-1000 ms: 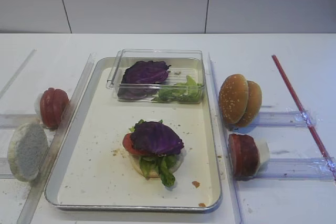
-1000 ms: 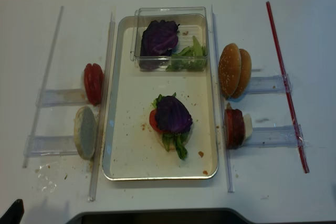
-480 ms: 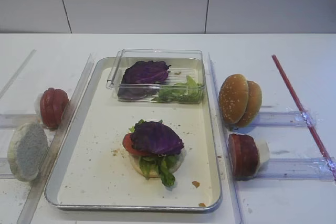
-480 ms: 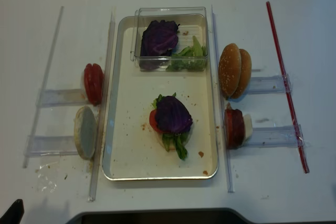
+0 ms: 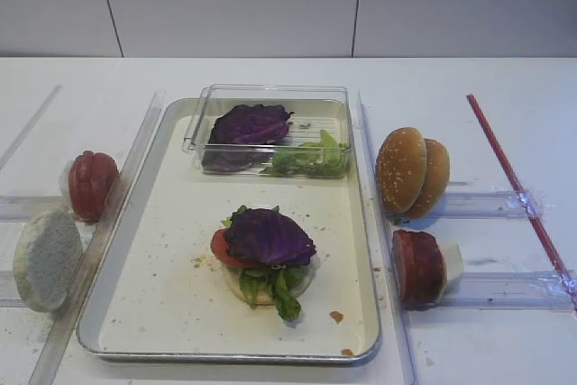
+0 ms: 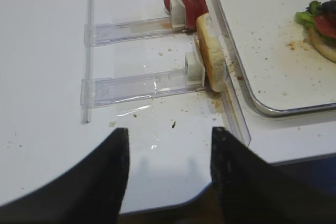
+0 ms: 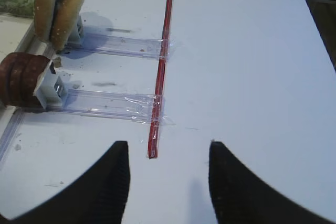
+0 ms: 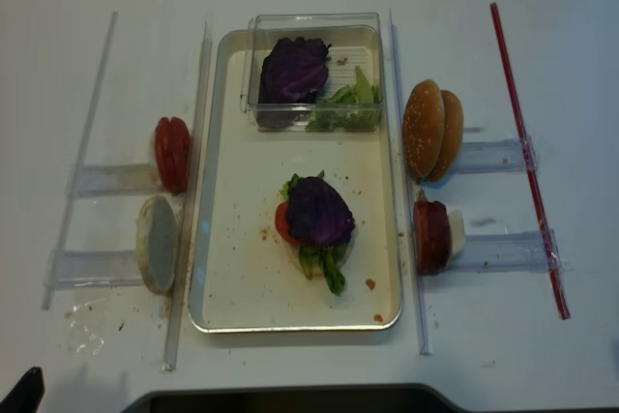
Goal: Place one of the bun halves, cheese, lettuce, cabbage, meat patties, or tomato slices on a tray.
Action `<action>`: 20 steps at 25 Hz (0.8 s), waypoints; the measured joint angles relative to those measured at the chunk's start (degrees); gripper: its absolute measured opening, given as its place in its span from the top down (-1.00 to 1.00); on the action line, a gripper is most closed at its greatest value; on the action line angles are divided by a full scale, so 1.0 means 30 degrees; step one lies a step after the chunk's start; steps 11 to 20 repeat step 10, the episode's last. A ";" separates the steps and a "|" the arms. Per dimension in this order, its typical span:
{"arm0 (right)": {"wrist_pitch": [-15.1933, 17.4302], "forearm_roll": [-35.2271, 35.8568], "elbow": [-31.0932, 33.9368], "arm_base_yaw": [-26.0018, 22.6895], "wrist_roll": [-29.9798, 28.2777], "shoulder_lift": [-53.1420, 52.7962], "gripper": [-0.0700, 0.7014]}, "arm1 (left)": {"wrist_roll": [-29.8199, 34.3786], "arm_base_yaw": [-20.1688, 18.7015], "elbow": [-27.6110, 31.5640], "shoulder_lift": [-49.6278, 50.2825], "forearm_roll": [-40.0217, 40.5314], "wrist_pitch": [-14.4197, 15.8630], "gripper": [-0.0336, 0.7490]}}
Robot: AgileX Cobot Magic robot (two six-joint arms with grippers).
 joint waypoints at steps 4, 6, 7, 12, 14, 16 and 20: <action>0.0000 0.0000 0.0000 0.0000 0.0000 0.0000 -0.17 | 0.0000 0.0000 0.0000 0.0000 0.0000 0.0000 0.05; 0.0000 0.0000 0.0000 0.0000 0.0000 0.0000 -0.17 | 0.0000 0.0000 0.0000 0.0000 0.0000 0.0000 0.05; 0.0000 0.0000 0.0000 0.0000 0.0000 0.0000 -0.17 | 0.0000 0.0000 0.0000 0.0000 0.0000 0.0000 0.05; 0.0000 0.0000 0.0000 0.0000 0.0000 0.0000 -0.17 | 0.0000 0.0000 0.0000 0.0000 0.0000 0.0000 0.05; 0.0000 0.0000 0.0000 0.0000 0.0000 0.0000 -0.17 | 0.0000 0.0000 0.0000 0.0000 0.0000 0.0000 0.05; 0.0000 0.0000 0.0000 0.0000 0.0000 0.0000 -0.17 | 0.0000 0.0000 0.0000 0.0000 0.0000 0.0000 0.05; 0.0000 0.0000 0.0000 0.0000 0.0000 0.0000 -0.17 | 0.0000 0.0000 0.0000 0.0000 0.0000 0.0000 0.05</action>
